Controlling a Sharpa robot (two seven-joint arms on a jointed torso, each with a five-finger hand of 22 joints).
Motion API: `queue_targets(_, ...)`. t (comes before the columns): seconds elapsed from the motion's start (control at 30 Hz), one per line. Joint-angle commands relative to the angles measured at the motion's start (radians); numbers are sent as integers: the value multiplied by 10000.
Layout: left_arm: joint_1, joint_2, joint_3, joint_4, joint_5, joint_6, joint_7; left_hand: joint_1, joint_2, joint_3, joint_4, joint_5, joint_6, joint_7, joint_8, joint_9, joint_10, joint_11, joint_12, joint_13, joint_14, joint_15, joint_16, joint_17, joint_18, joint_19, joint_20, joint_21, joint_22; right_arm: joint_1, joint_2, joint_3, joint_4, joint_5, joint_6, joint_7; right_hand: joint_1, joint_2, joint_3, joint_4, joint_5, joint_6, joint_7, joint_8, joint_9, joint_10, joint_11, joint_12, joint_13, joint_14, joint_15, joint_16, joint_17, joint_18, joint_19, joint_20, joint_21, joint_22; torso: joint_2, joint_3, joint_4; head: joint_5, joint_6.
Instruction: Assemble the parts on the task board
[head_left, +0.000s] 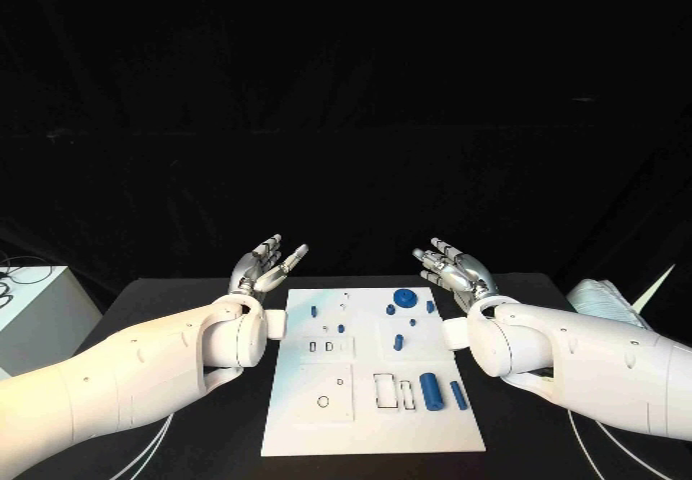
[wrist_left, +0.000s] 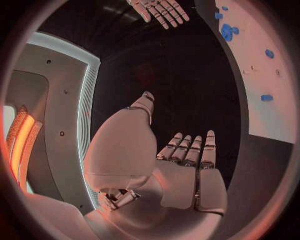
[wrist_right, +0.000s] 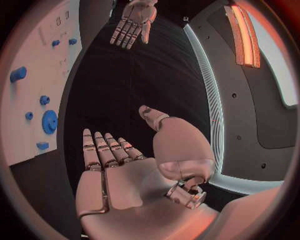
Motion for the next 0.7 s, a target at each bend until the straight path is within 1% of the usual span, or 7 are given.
queue_targets(0.03, 70, 158, -32, -359, 398, 1586, 352, 462, -36, 49, 128, 78, 182, 504, 88, 39, 168, 100, 52, 24, 162, 67, 69, 28, 231, 169, 99, 72, 27, 167, 101, -170, -319, -401, 1986, -438, 857, -87, 362, -475, -274, 381, 1629, 113, 74, 506, 92, 84, 48, 550, 53, 120, 81, 176, 467, 78, 201, 71, -1, 0, -1, -1, 2)
queue_targets(0.23, 97, 235, -58, -549, 443, 1780, 375, 518, 221, 182, 91, 70, 822, 775, 332, 204, 972, 385, 163, 102, 972, 349, 270, 196, 249, 911, 395, 348, 173, 330, 183, -383, -609, -472, 2522, -567, 2364, -402, 555, -1416, -593, 1864, 1587, 525, 367, 2349, 81, 298, 184, 2694, -19, 577, 393, 280, 1942, 76, 708, 257, -1, 0, -1, -1, 2)
queue_targets(0.3, 97, 235, -58, -549, 443, 1780, 375, 608, 364, 284, 38, 76, 1792, 1072, 727, 443, 2399, 704, 436, 235, 3069, 675, 898, 624, 81, 2983, 520, 1062, 538, 338, 188, -394, -623, -476, 2548, -573, 2753, -490, 563, -1619, -618, 2703, 1506, 799, 543, 3386, 30, 443, 255, 3824, -115, 858, 562, 375, 3013, 58, 1038, 379, -1, 0, -1, -1, 2)
queue_targets(0.33, 125, -329, -54, -26, 261, 2236, 401, 640, 389, 305, 26, 58, 2124, 1095, 862, 526, 2901, 791, 502, 258, 3484, 675, 1001, 694, 37, 3625, 505, 1290, 639, 586, -17, -388, -996, -2789, 1783, -541, 2895, -528, 563, -1689, -625, 3236, 1442, 982, 657, 4186, -21, 587, 318, 4515, -184, 1043, 668, 428, 3530, 55, 1187, 430, 186, -6, -30, -37, -213)
queue_targets(0.4, 142, -464, -50, 120, 130, 2197, 413, 741, 444, 365, -44, 107, 3601, 1169, 1482, 885, 5501, 898, 1028, 465, 5607, 400, 1667, 1126, 266, 4530, 474, 1748, 802, 640, -31, -385, -1069, -3564, 1615, -573, 3144, -550, 626, -1820, -589, 4274, 1407, 1338, 869, 5812, -191, 873, 415, 5706, -372, 1396, 846, 605, 4452, 24, 1467, 519, 228, -12, -28, -58, -203)
queue_targets(0.5, 179, -683, -28, 360, -135, 2138, 403, 933, 432, 441, -217, 101, 5218, 1080, 2191, 1262, 7046, 625, 1442, 530, 6929, 44, 2311, 1483, 530, 5451, 372, 2319, 1012, 750, -53, -378, -1149, -4713, 1338, -636, 3293, -691, 657, -1888, -528, 5716, 1252, 1770, 1126, 6799, -409, 907, 367, 6549, -644, 1652, 924, 833, 5248, -42, 1797, 584, 333, -21, -21, -58, -210)
queue_targets(0.7, 297, -1146, 45, 935, -636, 2123, 317, 1195, 346, 683, -423, 78, 5892, 807, 2411, 1386, 8254, 302, 1509, 524, 7938, -358, 2888, 2033, 528, 6276, 4, 3038, 1323, 1119, -99, -359, -1226, -6755, 856, -919, 3401, -1086, 612, -1863, 59, 7376, 858, 2201, 1357, 8679, -940, 794, 365, 8561, -1357, 2267, 1332, 807, 6764, -808, 2978, 1099, 627, -12, 30, -72, -195)
